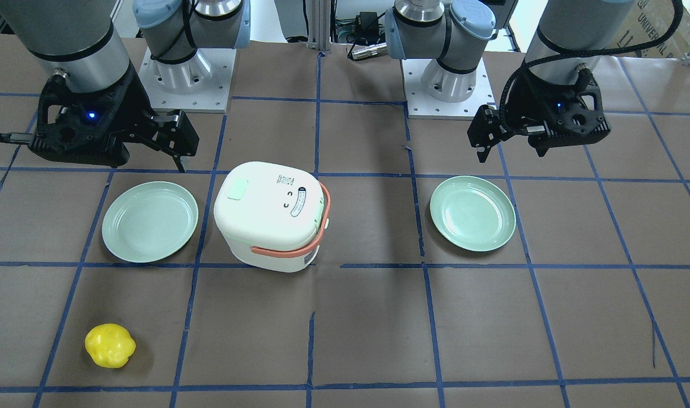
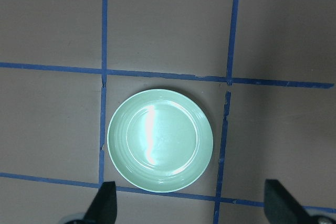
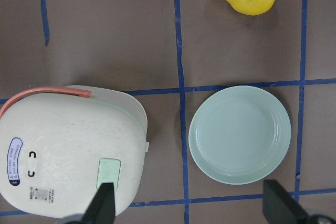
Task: Press rice cooker button
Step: 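Lower the right gripper, closed, toward the pale green button on the rice cooker lid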
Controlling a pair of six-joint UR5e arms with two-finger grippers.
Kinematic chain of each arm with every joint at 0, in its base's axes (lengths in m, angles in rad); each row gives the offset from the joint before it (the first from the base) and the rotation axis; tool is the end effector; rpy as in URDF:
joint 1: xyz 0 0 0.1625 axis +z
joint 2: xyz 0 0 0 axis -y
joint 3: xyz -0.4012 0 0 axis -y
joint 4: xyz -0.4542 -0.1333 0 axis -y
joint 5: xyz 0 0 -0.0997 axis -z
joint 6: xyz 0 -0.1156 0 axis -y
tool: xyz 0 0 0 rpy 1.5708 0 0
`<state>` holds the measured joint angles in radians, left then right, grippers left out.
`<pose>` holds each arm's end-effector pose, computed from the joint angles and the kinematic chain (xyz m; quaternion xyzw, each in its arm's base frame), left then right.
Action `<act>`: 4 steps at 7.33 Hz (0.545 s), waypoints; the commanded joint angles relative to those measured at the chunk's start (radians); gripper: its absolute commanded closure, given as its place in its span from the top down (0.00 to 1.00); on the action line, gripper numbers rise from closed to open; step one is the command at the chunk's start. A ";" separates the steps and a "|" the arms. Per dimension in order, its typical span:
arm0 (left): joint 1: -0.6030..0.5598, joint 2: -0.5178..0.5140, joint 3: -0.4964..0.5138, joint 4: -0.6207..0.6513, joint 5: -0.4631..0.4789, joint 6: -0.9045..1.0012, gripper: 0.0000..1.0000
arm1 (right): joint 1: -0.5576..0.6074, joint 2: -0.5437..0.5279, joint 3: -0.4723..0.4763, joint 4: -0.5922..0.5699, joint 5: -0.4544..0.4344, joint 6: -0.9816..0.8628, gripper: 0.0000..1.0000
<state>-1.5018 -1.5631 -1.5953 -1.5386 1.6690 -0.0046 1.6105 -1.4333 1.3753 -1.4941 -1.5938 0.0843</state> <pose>-0.0836 -0.5596 0.4426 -0.0371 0.9981 -0.0061 0.0493 0.1546 -0.6003 0.4688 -0.0222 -0.9996 -0.0086 0.0121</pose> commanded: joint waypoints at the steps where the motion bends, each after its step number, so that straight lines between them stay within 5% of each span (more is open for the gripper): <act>1: 0.000 0.000 0.000 0.000 0.000 0.000 1.00 | 0.003 -0.006 0.002 0.006 0.000 -0.005 1.00; 4: 0.000 0.000 0.000 0.000 0.000 0.000 1.00 | 0.005 -0.009 0.011 0.009 0.029 -0.004 1.00</act>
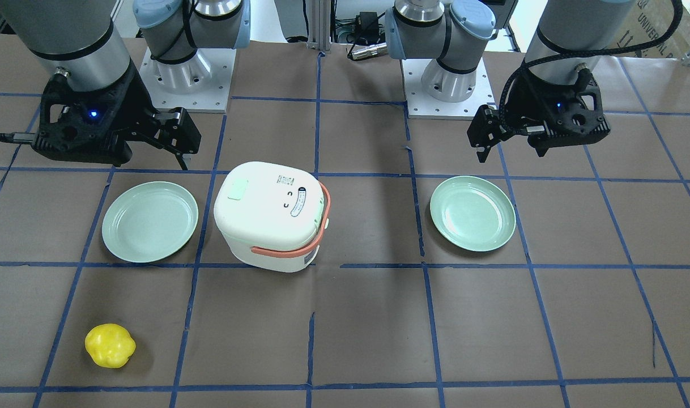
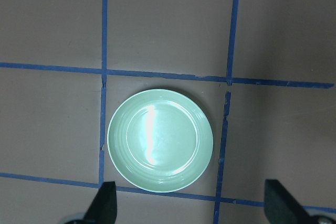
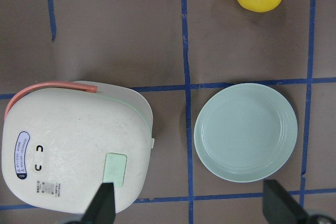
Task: Press rice cooker button
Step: 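Lower the right gripper, closed, toward the pale green button on the rice cooker lid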
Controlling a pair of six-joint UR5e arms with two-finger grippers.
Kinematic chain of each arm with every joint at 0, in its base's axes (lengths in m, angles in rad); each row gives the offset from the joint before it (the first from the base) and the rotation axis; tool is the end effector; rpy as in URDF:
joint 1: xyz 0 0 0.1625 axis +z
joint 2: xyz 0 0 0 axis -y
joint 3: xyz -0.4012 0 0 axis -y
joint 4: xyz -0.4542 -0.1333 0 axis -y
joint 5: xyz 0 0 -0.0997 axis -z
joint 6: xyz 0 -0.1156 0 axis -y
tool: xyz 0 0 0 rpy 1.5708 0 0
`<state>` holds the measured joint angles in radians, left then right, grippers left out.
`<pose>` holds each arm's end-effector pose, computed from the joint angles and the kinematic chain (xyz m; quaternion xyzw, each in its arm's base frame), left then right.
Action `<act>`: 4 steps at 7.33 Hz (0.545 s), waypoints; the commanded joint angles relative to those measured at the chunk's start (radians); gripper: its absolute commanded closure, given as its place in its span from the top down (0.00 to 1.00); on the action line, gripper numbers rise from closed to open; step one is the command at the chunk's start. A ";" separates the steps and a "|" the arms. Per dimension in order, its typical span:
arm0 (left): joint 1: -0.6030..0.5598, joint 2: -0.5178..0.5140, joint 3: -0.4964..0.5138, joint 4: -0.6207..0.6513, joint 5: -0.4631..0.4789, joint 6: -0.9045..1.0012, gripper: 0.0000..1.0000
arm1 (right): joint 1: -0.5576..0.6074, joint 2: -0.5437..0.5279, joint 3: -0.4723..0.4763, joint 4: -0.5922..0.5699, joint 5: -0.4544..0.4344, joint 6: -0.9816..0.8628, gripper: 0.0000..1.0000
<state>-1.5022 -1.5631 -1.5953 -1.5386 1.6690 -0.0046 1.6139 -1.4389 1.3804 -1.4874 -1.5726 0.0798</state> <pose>-0.0838 -0.5596 0.4426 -0.0369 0.9981 -0.0061 0.0493 0.1590 -0.5967 0.4687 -0.0183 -0.9998 -0.0124 0.0017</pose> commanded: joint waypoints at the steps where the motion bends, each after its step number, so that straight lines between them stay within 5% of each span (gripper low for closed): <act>1: 0.000 0.000 0.000 0.000 0.000 0.000 1.00 | 0.000 -0.008 0.026 -0.005 0.011 0.000 1.00; 3: 0.000 0.000 0.000 0.000 0.000 0.000 1.00 | 0.000 0.000 0.029 -0.016 0.011 0.009 0.97; 4: 0.000 0.000 0.000 0.000 0.000 0.000 1.00 | 0.000 0.002 0.028 -0.019 0.013 0.011 0.84</act>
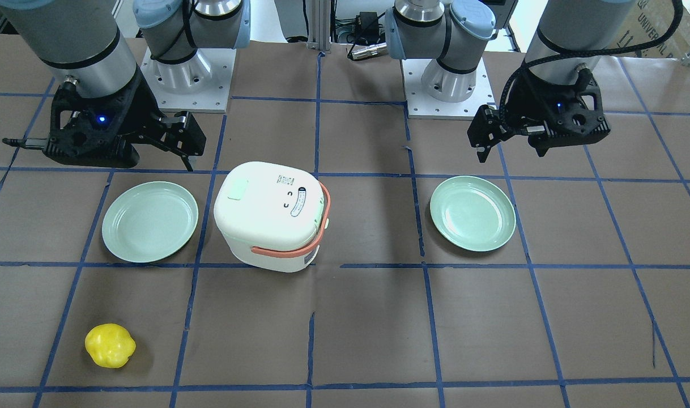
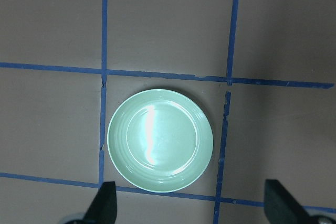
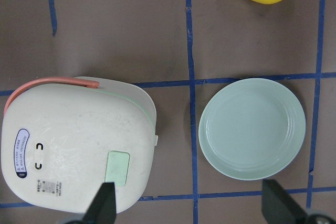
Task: Press rice cooker button
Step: 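Lower the right gripper, closed, toward the pale green button on the rice cooker lid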
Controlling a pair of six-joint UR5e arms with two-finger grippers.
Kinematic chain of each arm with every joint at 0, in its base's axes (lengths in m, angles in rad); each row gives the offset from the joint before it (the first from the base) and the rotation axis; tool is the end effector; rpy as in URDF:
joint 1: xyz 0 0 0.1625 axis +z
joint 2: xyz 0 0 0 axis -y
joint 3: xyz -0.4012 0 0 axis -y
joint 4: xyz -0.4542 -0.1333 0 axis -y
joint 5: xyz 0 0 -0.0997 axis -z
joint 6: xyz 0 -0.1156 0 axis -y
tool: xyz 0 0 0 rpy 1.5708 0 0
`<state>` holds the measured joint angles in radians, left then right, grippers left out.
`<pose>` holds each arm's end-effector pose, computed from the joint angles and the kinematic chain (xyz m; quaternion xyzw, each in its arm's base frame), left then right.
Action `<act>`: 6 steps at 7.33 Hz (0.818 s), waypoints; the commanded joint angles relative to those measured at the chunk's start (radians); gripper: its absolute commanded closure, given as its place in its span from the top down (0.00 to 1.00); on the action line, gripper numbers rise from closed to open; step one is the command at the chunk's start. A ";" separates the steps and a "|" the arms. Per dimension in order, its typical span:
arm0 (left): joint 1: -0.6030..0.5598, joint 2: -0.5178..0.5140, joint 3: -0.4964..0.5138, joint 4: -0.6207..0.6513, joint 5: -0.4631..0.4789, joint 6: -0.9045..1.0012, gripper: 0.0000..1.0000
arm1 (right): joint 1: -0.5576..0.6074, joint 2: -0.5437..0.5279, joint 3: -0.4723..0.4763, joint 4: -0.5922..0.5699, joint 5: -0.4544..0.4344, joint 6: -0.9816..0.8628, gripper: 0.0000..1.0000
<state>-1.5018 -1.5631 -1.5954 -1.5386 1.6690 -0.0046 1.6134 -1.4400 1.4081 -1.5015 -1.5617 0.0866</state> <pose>-0.0836 -0.5596 0.4425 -0.0371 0.9981 -0.0061 0.0493 0.1599 -0.5953 0.4555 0.0221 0.9996 0.0189 0.0033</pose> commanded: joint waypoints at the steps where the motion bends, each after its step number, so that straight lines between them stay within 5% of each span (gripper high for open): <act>1: 0.000 0.000 0.000 0.000 0.000 0.000 1.00 | 0.000 0.006 0.000 -0.003 0.000 -0.007 0.46; 2: 0.000 0.000 0.000 0.000 0.000 0.000 1.00 | 0.000 0.006 0.000 -0.023 0.017 -0.001 0.19; 3: 0.000 0.000 0.000 0.000 0.000 0.000 1.00 | -0.004 0.012 0.003 -0.011 0.079 0.005 0.08; 6: 0.000 0.000 0.000 0.000 0.000 0.000 1.00 | 0.008 -0.003 0.009 -0.002 0.137 0.118 0.02</act>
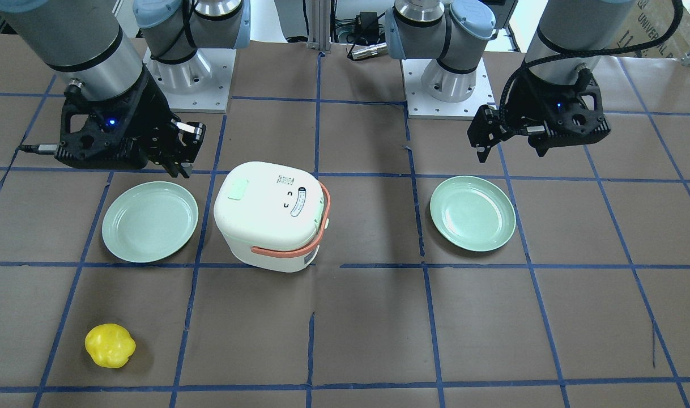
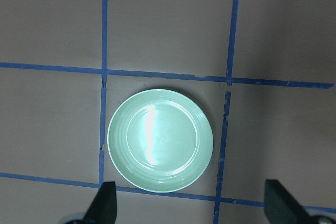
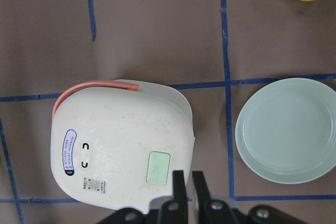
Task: Press rice cooker button
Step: 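Lower the right gripper, closed, toward the pale green button on the rice cooker lid, then press down on the pale green lid button with the closed right gripper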
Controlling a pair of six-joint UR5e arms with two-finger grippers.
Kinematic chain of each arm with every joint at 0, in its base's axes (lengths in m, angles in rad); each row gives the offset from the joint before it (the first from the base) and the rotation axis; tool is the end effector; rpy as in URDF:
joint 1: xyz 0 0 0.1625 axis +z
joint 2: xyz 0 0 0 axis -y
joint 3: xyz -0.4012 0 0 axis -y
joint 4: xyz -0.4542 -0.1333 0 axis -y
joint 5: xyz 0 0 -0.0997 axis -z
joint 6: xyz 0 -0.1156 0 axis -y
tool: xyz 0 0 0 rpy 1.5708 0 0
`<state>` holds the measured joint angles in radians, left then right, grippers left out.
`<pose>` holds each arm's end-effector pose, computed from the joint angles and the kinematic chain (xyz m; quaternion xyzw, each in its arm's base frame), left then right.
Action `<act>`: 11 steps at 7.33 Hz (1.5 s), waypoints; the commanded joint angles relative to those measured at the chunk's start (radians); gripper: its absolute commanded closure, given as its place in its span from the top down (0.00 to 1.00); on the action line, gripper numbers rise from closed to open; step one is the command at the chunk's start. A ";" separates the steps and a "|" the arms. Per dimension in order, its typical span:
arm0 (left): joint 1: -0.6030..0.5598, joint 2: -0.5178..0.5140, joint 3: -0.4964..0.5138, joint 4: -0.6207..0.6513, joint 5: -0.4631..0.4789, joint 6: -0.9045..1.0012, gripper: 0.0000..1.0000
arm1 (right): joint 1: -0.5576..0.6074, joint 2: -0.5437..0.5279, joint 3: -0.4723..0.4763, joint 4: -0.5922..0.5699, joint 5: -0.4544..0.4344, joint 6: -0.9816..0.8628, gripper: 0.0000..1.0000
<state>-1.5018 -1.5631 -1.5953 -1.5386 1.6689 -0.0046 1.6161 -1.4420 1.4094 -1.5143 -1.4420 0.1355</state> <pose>-0.0836 -0.5596 0.4426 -0.0371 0.9981 -0.0061 0.0493 0.1753 -0.5951 0.4582 0.0458 0.9968 0.0177 0.0630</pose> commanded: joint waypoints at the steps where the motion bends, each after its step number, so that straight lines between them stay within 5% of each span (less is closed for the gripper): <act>1: 0.000 0.000 0.000 0.000 0.000 0.000 1.00 | 0.014 -0.008 0.046 0.010 0.041 0.087 0.02; 6: 0.000 0.000 0.000 0.000 0.000 0.000 1.00 | 0.111 -0.003 0.259 -0.185 0.014 0.179 0.02; 11: 0.000 0.000 0.001 0.000 0.000 0.000 1.00 | 0.110 0.006 0.296 -0.204 -0.015 0.188 0.02</act>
<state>-1.5018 -1.5631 -1.5949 -1.5386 1.6690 -0.0046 1.7258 -1.4402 1.6980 -1.7153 -1.4559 0.3223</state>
